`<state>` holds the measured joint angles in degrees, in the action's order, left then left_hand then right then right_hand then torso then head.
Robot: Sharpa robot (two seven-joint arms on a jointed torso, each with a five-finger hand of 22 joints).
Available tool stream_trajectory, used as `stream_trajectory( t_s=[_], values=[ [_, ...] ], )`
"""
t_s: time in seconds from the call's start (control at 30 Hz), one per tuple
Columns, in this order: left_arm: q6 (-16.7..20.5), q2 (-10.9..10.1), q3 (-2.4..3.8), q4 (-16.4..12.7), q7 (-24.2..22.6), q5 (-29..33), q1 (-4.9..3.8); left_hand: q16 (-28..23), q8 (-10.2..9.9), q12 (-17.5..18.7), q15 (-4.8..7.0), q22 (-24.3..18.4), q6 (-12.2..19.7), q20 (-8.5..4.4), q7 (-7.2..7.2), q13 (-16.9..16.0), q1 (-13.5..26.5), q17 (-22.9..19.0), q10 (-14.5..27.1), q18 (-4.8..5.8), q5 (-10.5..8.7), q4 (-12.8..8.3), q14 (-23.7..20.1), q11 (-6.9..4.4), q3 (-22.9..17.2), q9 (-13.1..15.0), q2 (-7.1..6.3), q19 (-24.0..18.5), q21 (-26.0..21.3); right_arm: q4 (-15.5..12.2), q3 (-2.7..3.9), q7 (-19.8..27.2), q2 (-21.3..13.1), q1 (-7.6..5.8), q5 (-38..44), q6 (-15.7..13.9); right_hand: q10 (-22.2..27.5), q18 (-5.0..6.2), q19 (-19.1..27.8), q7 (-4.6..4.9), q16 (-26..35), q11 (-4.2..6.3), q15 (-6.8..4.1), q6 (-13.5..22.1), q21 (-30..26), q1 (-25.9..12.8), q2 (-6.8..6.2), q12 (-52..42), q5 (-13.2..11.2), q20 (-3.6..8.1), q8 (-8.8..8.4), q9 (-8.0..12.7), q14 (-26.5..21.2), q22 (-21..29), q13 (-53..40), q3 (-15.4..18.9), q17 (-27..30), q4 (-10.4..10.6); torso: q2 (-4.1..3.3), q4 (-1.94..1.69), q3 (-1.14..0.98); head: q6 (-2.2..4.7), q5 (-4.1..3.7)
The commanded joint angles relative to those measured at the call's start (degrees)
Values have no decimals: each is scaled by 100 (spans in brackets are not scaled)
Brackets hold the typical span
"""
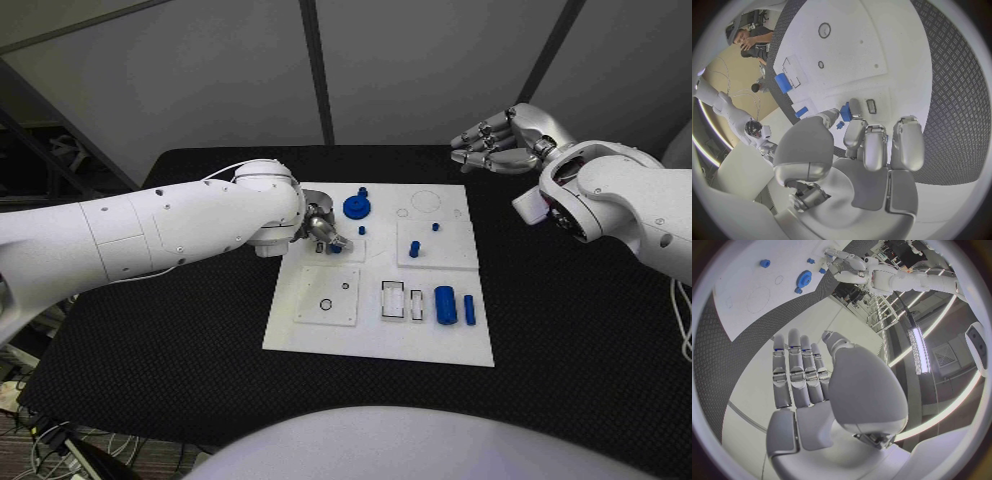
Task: Assemble the parts on the task board
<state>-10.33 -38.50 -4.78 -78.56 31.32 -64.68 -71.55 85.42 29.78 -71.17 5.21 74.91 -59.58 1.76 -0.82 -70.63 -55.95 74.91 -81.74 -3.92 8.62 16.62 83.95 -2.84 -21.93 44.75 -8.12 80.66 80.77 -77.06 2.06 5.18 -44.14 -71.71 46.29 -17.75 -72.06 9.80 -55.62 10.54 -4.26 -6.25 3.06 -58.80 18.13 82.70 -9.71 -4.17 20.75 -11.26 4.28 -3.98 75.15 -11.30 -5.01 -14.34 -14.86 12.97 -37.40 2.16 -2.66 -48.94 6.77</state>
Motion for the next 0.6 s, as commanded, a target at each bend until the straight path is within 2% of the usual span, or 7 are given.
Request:
stream_trajectory(
  t_s=[0.03,0.6],
  values=[
    [-55,8,2,17,16,-36,-9,27,20,-19,35,402,-43,-11,9,9,29,1047,-47,75,-35,5,471,-8,37,8,23,32,19,-4,4,16,2,-13,9,35,9,69,-47,15,35,-25,40,12,-38,-57,-5,26,36,5,-11,3,17,6,8,28,-9,22,0,2,-1,-2,-5],
    [-84,16,2,-24,20,-50,-24,26,21,-9,40,439,-41,-12,12,21,73,1046,-46,83,-38,9,471,-12,138,9,54,61,43,4,4,13,7,-13,9,48,10,69,-50,16,36,-26,41,13,-44,-66,-7,25,35,3,-11,3,17,10,9,34,-9,27,2,0,-1,-9,-6]
  ],
)
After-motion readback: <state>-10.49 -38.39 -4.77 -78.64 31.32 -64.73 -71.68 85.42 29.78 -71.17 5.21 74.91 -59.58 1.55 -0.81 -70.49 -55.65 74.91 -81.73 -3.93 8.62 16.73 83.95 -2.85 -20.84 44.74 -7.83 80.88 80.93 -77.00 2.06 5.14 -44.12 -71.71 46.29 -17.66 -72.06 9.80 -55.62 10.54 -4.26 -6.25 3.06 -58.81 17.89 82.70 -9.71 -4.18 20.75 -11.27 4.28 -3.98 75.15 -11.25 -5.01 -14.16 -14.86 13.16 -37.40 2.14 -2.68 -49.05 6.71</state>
